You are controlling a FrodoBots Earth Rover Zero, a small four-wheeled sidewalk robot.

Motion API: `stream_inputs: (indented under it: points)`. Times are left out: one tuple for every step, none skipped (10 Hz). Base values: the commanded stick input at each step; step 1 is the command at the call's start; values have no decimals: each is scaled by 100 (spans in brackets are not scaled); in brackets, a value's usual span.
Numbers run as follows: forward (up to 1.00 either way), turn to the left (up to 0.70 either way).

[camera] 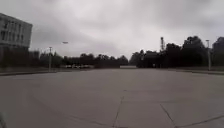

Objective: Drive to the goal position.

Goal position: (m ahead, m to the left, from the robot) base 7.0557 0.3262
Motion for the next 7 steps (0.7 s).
stream_inputs:
  points:
    - [70, 0]
    - [70, 0]
    - [70, 0]
    - [70, 0]
    - [70, 0]
    - [70, 0]
    - [70, 0]
